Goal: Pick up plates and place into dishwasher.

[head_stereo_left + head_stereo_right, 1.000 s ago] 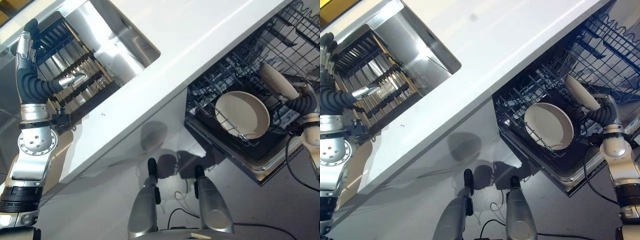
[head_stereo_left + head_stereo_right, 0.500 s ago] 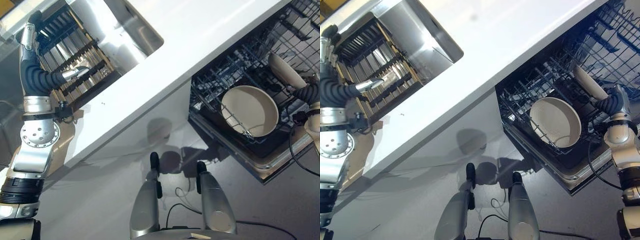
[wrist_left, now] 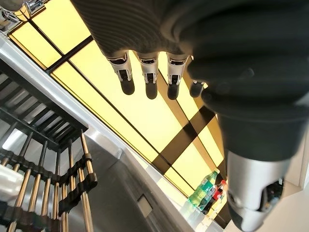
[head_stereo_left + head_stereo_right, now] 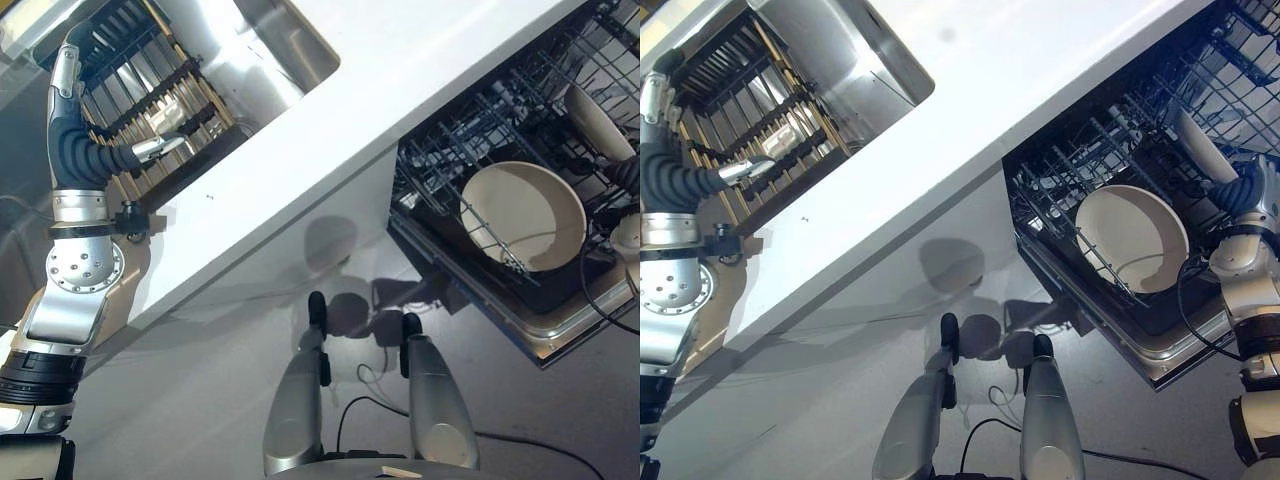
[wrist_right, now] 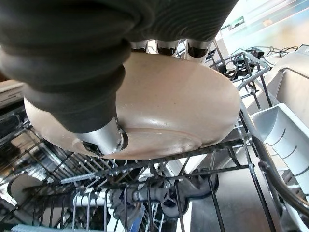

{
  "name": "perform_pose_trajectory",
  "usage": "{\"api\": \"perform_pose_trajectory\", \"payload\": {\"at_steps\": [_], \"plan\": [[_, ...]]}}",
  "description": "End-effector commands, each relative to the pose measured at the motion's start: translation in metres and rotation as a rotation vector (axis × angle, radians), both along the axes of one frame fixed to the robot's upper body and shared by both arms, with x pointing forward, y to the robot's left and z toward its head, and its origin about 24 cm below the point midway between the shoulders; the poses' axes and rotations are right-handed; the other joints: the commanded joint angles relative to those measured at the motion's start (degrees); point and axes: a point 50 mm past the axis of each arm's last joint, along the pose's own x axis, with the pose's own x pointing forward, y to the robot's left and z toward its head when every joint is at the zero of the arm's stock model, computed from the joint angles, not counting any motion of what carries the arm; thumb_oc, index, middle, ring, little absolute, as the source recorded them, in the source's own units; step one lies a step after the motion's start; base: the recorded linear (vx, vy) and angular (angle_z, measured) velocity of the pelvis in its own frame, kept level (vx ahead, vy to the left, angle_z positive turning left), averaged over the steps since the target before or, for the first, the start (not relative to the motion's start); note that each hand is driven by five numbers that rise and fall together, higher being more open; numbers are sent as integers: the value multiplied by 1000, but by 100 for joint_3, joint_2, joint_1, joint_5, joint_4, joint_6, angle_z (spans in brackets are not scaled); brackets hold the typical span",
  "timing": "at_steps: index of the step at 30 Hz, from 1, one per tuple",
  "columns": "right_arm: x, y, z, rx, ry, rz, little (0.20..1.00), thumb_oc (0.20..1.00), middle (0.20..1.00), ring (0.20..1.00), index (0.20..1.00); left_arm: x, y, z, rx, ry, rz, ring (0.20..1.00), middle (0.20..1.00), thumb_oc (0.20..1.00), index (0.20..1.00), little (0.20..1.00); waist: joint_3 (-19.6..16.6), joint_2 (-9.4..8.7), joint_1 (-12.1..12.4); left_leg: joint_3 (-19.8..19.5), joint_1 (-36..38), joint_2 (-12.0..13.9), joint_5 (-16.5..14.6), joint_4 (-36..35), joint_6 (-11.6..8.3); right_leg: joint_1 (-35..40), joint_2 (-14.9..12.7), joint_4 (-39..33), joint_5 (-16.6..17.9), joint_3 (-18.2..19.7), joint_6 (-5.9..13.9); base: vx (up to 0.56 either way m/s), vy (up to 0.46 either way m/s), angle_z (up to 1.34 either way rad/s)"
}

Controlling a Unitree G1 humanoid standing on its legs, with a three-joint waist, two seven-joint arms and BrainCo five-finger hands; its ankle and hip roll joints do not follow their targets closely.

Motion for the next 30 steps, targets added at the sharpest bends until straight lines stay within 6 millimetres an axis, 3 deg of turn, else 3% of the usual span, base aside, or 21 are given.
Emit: {"api": "perform_pose_trajectory", "payload": {"at_steps": [1,2,19,30], "plan": [[-13,-21,-32,77,98,-149,595,595,595,595,595,-3,-1,26,-56,-134,-21,1000,1000,1000,1000,1000,188,-56,-240,100,206,109,-763,639,-10,375,-311,-1624,1000,31,177,0,0,0],[-14,-21,-34,79,97,-157,1000,1000,1000,1000,1000,-3,-1,26,-57,-132,-24,1000,1000,1000,1000,1000,174,-58,-240,108,221,109,-767,640,-10,385,-315,-1629,1001,25,176,0,0,0],[-20,-17,-28,61,7,-152,1000,1000,1000,1000,1000,-4,6,13,-90,-86,-20,1000,1000,1000,1000,1000,-104,-133,-350,216,498,149,-852,534,0,606,-304,-1777,1019,62,210,7,15,0],[-26,10,14,-38,-268,-32,1000,1000,1000,1000,1000,-7,12,-6,-132,-38,0,1000,1000,1000,1000,1000,-397,-164,-535,332,795,183,-968,511,-9,797,-310,-1857,1008,156,260,37,48,-6]]}}
